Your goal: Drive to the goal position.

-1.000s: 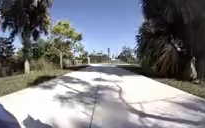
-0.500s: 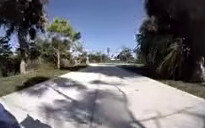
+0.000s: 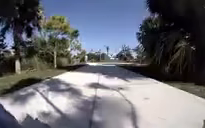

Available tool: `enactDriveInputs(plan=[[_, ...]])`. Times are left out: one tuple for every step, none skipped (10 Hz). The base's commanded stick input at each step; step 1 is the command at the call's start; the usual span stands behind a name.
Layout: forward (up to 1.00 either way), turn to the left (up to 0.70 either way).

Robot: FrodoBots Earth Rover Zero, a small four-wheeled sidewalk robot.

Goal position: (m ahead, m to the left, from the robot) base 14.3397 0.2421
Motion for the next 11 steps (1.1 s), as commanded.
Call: enactDriveInputs(plan=[[0.7,0.0],[0.7,0.0],[0.7,0.0],[0.7,0.0],[0.7,0.0],[0.7,0.0],[0.7,0.0],[0.7,0.0],[0.7,0.0],[0.7,0.0],[0.7,0.0]])
